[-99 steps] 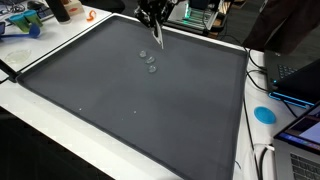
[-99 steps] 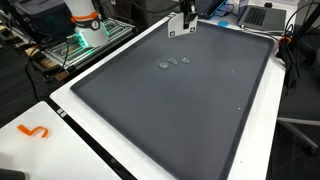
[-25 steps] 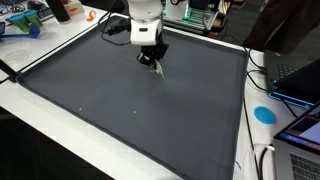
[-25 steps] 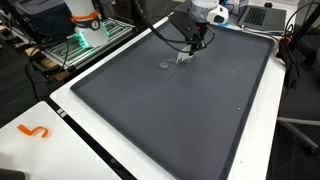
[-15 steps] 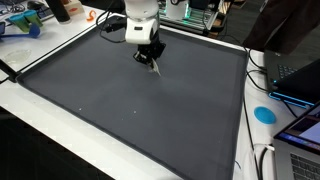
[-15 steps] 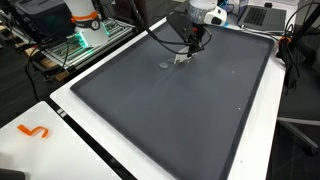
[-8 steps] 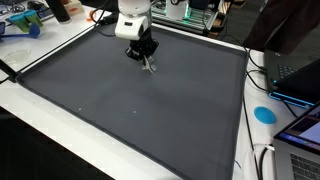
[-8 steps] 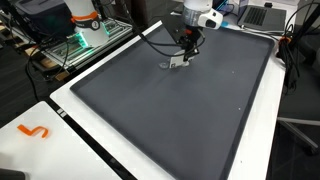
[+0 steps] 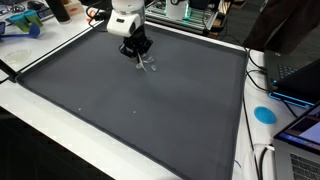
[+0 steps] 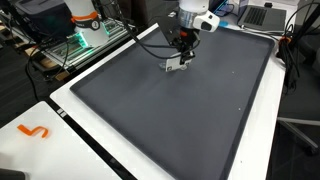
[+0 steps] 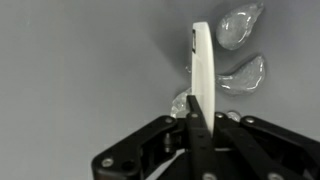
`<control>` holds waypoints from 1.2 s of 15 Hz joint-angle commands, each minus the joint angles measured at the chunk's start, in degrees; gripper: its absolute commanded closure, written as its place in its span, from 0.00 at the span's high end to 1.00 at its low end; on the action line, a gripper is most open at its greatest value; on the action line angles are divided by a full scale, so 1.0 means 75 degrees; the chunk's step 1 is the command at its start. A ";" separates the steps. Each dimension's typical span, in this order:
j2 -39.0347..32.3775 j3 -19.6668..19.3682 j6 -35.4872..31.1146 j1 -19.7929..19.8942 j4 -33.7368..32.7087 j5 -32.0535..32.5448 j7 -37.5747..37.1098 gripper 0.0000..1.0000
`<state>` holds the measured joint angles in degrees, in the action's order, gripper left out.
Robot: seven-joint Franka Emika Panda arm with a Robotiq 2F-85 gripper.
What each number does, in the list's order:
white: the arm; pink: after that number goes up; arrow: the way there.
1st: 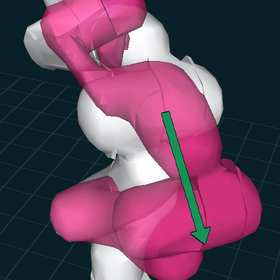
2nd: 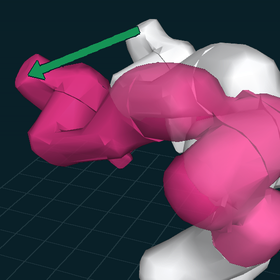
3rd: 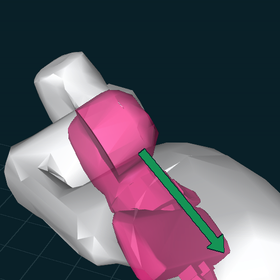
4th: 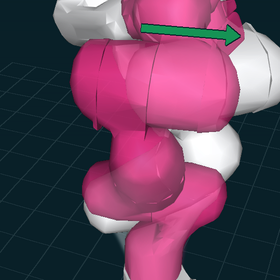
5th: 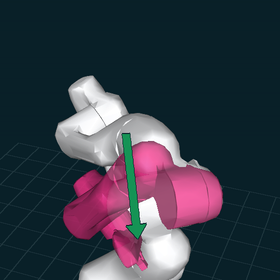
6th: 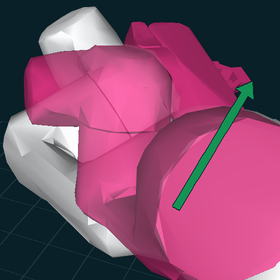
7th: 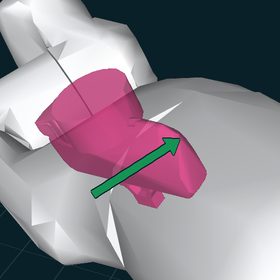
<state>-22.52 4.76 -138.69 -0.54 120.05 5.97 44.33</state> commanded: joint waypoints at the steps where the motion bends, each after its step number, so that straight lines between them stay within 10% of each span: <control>1: 0.0098 0.0152 0.0363 0.0288 0.0171 -0.0165 0.0178 0.01; 18: 0.1064 0.0360 0.0379 0.0096 0.0306 -0.0915 -0.0695 0.01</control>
<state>-17.45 7.08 -136.49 0.98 120.28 0.10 42.85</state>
